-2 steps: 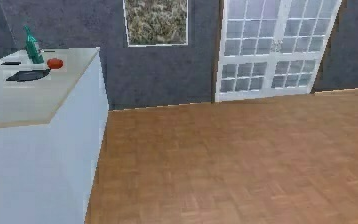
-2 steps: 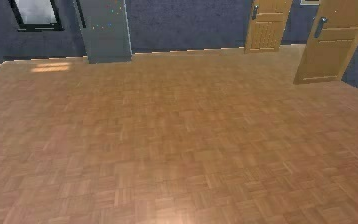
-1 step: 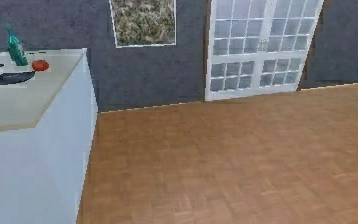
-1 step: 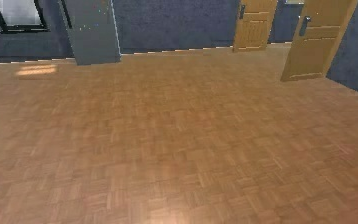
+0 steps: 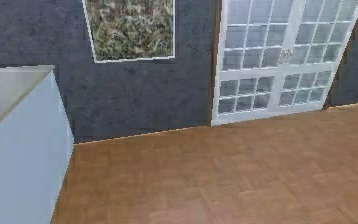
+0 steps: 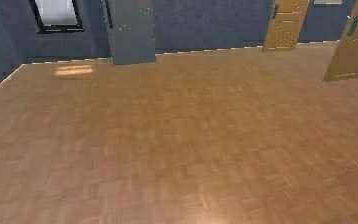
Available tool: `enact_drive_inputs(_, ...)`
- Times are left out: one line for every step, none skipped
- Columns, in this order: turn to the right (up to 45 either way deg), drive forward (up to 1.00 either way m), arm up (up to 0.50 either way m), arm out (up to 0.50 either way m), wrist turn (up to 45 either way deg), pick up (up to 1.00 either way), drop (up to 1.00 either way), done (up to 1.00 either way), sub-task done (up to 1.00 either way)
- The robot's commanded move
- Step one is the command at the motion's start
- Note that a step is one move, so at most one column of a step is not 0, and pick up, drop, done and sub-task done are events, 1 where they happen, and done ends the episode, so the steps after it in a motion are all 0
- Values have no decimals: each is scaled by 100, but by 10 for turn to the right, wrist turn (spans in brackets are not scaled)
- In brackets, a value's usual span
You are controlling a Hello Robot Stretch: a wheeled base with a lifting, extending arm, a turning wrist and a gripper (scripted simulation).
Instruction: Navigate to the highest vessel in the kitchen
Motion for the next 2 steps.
enact_drive_inputs(-120, 0, 0, 0, 0, 0, 0, 0, 0)
enact_drive_inputs(0, 95, 0, 0, 0, 0, 0, 0, 0)
